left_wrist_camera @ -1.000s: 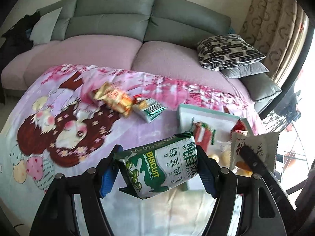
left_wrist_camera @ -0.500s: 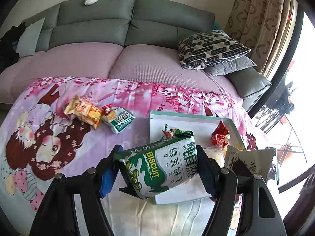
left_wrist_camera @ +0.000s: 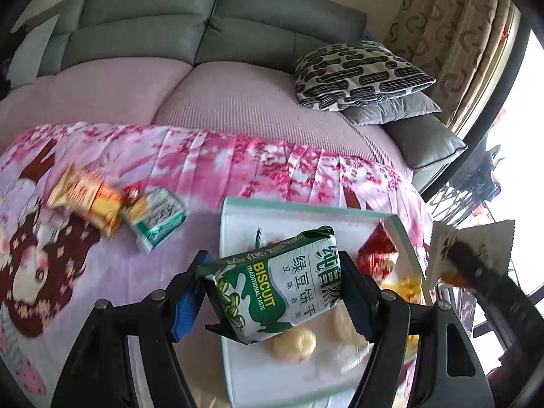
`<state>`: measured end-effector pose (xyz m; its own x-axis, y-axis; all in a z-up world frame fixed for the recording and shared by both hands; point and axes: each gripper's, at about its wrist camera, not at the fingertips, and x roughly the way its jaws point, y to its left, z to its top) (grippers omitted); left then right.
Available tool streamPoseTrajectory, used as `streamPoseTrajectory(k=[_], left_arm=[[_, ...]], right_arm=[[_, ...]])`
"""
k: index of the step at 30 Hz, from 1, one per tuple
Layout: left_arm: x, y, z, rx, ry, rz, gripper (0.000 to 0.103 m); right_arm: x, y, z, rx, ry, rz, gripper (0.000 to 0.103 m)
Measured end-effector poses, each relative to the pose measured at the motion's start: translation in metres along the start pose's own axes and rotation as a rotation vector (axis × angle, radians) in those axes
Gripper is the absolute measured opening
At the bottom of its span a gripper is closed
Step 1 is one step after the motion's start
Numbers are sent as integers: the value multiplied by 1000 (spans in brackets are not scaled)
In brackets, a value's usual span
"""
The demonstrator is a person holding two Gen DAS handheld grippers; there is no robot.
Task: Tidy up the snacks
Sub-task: 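Carry the biscuit box and white pastry bag over the tray with both tools, then open both tools to drop the biscuit box and pastry bag into the tray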
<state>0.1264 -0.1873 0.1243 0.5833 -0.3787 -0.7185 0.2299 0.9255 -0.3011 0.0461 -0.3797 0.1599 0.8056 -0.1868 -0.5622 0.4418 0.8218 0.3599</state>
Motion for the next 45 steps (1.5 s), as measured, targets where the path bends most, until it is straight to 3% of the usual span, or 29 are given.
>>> streamPoseTrajectory(k=[7, 12, 19, 34, 45], left_arm=[[33, 3, 16, -9, -3, -9, 74], [65, 13, 22, -17, 13, 13, 74], [92, 18, 21, -5, 50, 24, 74], [97, 4, 14, 62, 85, 31, 74], [87, 6, 19, 31, 81, 42, 74]], right_arm=[[37, 5, -2, 11, 17, -12, 20], [70, 8, -17, -29, 79, -12, 20], [84, 11, -27, -56, 117, -22, 20], [89, 16, -35, -77, 203, -40, 21], [90, 11, -37, -90, 267, -79, 21]])
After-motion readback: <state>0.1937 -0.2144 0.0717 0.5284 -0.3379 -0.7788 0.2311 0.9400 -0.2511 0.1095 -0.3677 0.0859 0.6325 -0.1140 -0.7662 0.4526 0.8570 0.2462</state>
